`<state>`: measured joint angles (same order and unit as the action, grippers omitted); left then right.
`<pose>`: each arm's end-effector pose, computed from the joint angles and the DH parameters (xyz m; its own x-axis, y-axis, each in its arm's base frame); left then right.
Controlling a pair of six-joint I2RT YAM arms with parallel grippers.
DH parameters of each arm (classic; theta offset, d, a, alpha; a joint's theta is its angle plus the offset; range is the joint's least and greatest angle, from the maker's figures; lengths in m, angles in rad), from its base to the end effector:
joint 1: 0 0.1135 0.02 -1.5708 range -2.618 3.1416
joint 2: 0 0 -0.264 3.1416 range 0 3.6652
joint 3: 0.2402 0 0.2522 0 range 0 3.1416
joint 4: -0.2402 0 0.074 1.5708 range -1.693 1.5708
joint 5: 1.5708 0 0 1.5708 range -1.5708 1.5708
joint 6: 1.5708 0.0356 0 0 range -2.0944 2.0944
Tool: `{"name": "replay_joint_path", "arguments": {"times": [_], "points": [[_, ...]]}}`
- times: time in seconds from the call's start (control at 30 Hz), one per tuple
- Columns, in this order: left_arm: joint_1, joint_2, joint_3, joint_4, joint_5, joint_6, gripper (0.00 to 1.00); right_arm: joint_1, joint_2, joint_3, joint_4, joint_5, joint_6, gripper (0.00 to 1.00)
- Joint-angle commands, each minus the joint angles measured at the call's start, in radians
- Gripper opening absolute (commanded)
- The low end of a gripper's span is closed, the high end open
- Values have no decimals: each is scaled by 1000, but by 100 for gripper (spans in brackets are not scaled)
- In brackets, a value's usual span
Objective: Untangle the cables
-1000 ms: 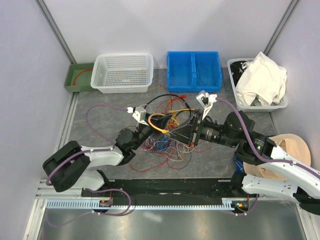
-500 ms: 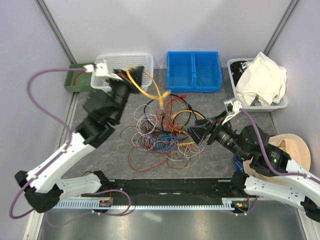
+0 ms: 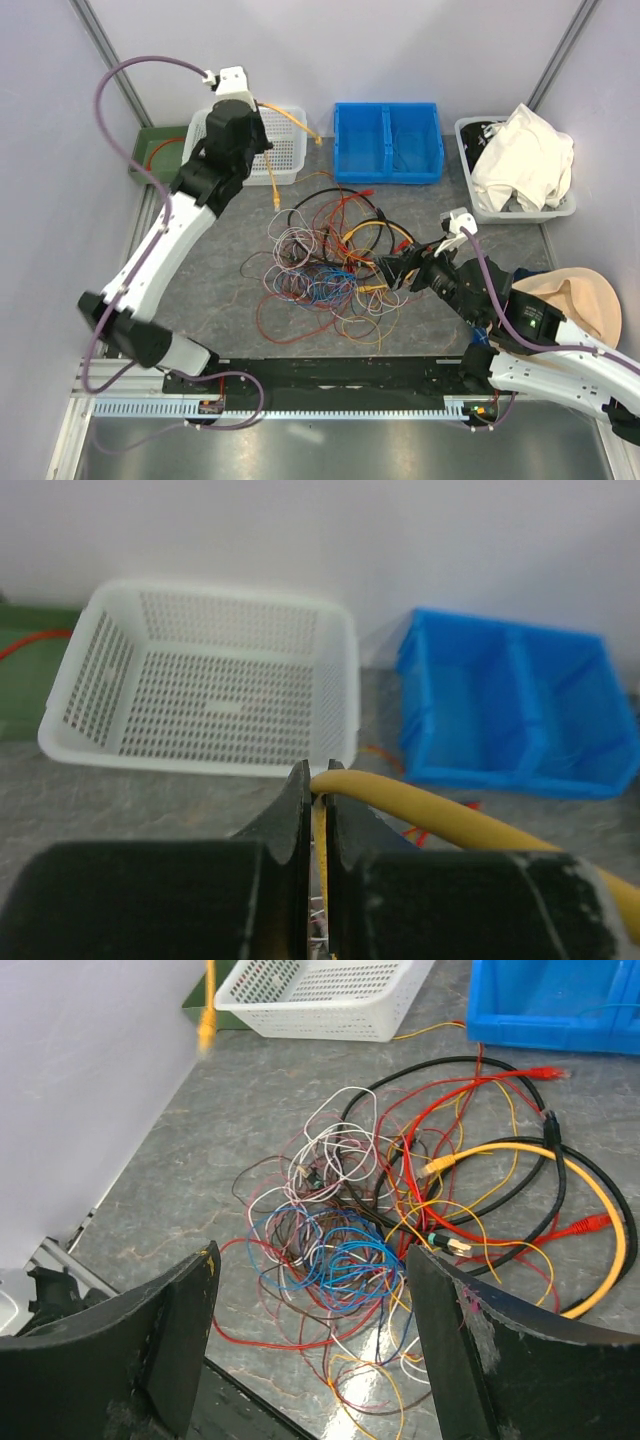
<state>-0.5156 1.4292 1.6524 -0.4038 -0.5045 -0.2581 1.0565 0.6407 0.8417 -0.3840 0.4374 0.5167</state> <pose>0.2797 -0.1388 0.4687 -0.1557 -0.1686 -0.9733 -0.0225 0.9857 -0.1671 0.0824 0.1152 0.3597 -0.3662 0.2615 -0.8930 -0.4633 0.7810 0.4188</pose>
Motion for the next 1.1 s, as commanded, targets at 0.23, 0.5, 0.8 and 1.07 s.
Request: {"name": "replay_joint_path", "arguments": {"times": [0.23,0.5,0.8,1.07], "points": [[399,433,401,-288,584,-285,2,2,39,-38,42,60,-67,82],[422,698,713,-282,518,-253,2,0,102,-79,108,69,-112,83],[462,869,788,-132,370,-214,8,2,198,-70,129,110,-153,83],[489,866,781,-99,336,-178,100,2,254,-87,174,123,-144,83]]}}
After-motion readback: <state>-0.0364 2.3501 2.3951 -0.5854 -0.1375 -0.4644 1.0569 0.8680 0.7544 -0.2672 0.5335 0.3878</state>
